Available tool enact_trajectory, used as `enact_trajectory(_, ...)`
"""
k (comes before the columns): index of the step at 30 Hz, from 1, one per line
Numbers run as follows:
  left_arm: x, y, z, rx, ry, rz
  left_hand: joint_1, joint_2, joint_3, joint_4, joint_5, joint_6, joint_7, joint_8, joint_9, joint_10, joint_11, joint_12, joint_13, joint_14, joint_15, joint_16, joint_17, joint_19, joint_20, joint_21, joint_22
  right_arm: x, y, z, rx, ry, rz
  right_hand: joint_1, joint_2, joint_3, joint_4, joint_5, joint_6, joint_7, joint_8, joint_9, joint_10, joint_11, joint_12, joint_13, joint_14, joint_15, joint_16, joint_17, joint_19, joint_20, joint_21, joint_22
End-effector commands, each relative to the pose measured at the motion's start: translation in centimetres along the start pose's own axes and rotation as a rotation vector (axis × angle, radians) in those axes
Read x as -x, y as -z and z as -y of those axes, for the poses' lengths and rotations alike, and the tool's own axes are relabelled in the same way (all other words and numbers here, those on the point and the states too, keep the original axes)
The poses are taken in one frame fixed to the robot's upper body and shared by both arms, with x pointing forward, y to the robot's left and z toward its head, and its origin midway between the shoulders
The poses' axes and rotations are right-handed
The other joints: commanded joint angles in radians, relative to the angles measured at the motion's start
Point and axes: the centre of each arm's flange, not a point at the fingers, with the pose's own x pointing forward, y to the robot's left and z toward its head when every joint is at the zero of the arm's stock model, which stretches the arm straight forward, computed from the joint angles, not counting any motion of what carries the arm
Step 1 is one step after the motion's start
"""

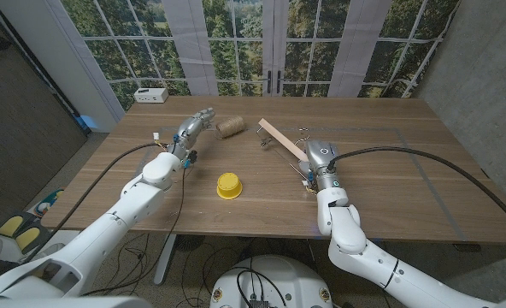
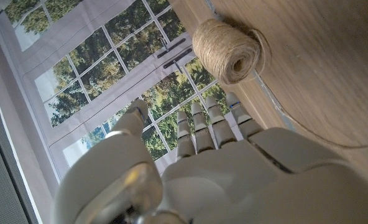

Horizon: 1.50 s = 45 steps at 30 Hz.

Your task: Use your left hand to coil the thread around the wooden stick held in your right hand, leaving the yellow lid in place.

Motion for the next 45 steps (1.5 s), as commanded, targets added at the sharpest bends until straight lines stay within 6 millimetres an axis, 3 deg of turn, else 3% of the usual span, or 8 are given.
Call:
enact_trajectory(1, 2.2, -2.2, -1.4, -0.316, -0.316, -0.098, 0.143, -0.025, -0.034, -0.005, -0.002, 0.159, -0.002, 0.052, 0.009, 0.112, -0.019, 0.058, 0.024, 0.110, -0.035, 0.065, 0.038, 0.102, -0.016, 0.055, 0.012, 0.5, 0.1, 0.5, -0.025, 0.058, 0.014, 0.154, 0.160, -0.004, 0.006, 0.010, 0.086, -0.085, 0.003, 0.010, 0.030, -0.039, 0.014, 0.037, 0.010, -0.089, -0.007, 0.009, -0.007, -0.079, 0.012, 0.004)
enact_trajectory(15, 2.3, -3.6, -0.6, -0.457, -0.384, -0.271, 0.242, -0.052, -0.083, 0.003, -0.004, 0.141, 0.008, 0.030, 0.011, 0.129, -0.036, 0.080, 0.042, 0.167, -0.049, 0.108, 0.072, 0.205, -0.018, 0.121, 0.019, 0.8, 0.8, 0.7, -0.049, 0.071, 0.014, 0.159, 0.163, -0.013, 0.012, 0.015, 0.086, -0.083, 0.004, 0.024, 0.026, -0.038, 0.027, 0.057, 0.011, -0.088, -0.018, 0.031, -0.011, -0.080, 0.028, 0.003)
enact_trajectory(21, 1.5, -3.8, -0.4, -0.483, -0.325, -0.333, 0.260, -0.074, -0.107, 0.004, -0.004, 0.100, 0.026, 0.007, 0.012, 0.098, -0.017, 0.071, 0.047, 0.139, -0.036, 0.095, 0.068, 0.215, -0.022, 0.136, 0.020, 0.8, 1.3, 0.9, -0.062, 0.082, 0.014, 0.162, 0.164, -0.017, 0.013, 0.016, 0.086, -0.083, 0.002, 0.028, 0.025, -0.033, 0.034, 0.066, 0.013, -0.089, -0.024, 0.042, -0.015, -0.080, 0.036, 0.003)
enact_trajectory(25, 1.0, -4.5, -0.3, -0.550, -0.322, -0.348, 0.279, -0.076, -0.117, 0.006, -0.003, 0.130, 0.005, 0.014, 0.012, 0.120, -0.037, 0.075, 0.046, 0.147, -0.040, 0.098, 0.064, 0.212, -0.023, 0.143, 0.020, 0.7, 1.5, 1.0, -0.064, 0.084, 0.013, 0.164, 0.165, -0.020, 0.015, 0.018, 0.086, -0.083, 0.001, 0.030, 0.023, -0.043, 0.036, 0.069, 0.014, -0.088, -0.028, 0.050, -0.017, -0.080, 0.042, 0.002)
enact_trajectory(28, 0.3, -5.0, -0.3, -0.599, -0.300, -0.365, 0.335, -0.051, -0.128, 0.008, 0.001, 0.260, -0.049, 0.050, 0.010, 0.190, -0.076, 0.081, 0.027, 0.144, -0.062, 0.110, 0.066, 0.150, -0.025, 0.141, 0.021, 0.7, 1.6, 0.9, -0.066, 0.085, 0.012, 0.164, 0.165, -0.022, 0.017, 0.018, 0.085, -0.083, -0.002, 0.030, 0.022, -0.037, 0.035, 0.067, 0.015, -0.089, -0.031, 0.055, -0.019, -0.080, 0.046, 0.002)
enact_trajectory(31, -0.5, -5.6, 0.0, -0.645, -0.252, -0.384, 0.362, -0.045, -0.143, 0.011, 0.001, 0.303, -0.051, 0.053, 0.007, 0.192, -0.080, 0.067, 0.013, 0.103, -0.066, 0.108, 0.077, 0.078, -0.015, 0.127, 0.022, 0.7, 1.8, 0.9, -0.070, 0.086, 0.010, 0.166, 0.167, -0.023, 0.017, 0.019, 0.087, -0.082, -0.002, 0.029, 0.021, -0.034, 0.035, 0.068, 0.015, -0.089, -0.034, 0.058, -0.020, -0.080, 0.049, 0.001)
enact_trajectory(35, -1.4, -6.1, 0.2, -0.707, -0.229, -0.403, 0.361, -0.052, -0.179, 0.023, -0.002, 0.226, -0.065, 0.001, 0.005, 0.118, -0.085, 0.022, -0.002, 0.010, -0.046, 0.084, 0.086, 0.010, -0.006, 0.118, 0.023, 0.8, 2.0, 0.9, -0.074, 0.085, 0.008, 0.167, 0.166, -0.025, 0.018, 0.020, 0.086, -0.083, -0.004, 0.029, 0.021, -0.036, 0.036, 0.068, 0.016, -0.088, -0.037, 0.063, -0.022, -0.081, 0.053, 0.001)
enact_trajectory(45, -3.6, -6.8, 0.7, -0.813, -0.183, -0.460, 0.311, -0.077, -0.247, 0.045, -0.010, 0.129, -0.052, -0.060, 0.008, 0.025, -0.080, -0.031, -0.013, -0.132, 0.019, 0.019, 0.070, -0.125, 0.035, 0.084, 0.018, 0.9, 2.5, 0.6, -0.083, 0.082, -0.005, 0.168, 0.167, -0.032, 0.022, 0.021, 0.088, -0.082, -0.008, 0.031, 0.021, -0.036, 0.035, 0.065, 0.018, -0.088, -0.047, 0.077, -0.029, -0.082, 0.065, -0.002)
